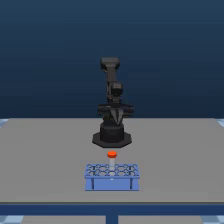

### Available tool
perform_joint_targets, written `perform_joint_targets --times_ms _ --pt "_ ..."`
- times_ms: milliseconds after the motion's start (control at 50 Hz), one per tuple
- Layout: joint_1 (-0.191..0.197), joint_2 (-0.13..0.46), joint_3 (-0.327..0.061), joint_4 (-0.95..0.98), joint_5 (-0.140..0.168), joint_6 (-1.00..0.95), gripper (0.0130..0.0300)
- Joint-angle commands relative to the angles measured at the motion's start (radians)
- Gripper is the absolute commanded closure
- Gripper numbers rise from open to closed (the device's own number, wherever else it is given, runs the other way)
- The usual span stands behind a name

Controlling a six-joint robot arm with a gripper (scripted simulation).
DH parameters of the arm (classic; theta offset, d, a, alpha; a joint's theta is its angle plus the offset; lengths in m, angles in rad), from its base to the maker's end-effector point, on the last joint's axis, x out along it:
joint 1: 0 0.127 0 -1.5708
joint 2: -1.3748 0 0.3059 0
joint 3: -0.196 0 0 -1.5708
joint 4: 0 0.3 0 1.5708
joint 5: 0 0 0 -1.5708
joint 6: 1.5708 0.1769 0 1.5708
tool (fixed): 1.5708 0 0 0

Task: Pick up the centrifuge tube on the rack

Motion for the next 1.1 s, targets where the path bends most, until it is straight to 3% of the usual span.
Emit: perform_joint_targets --times_ms 20,600,900,1100 --pt "0.0 0.0 0.0 0.0 0.0 0.0 0.013" --pt "-0.002 0.009 -0.004 -0.002 0.001 0.003 0.013" --pt "-0.016 0.08 -0.037 -0.01 0.008 0.021 0.013" --pt "-0.03 0.168 -0.082 -0.013 0.025 0.036 0.013"
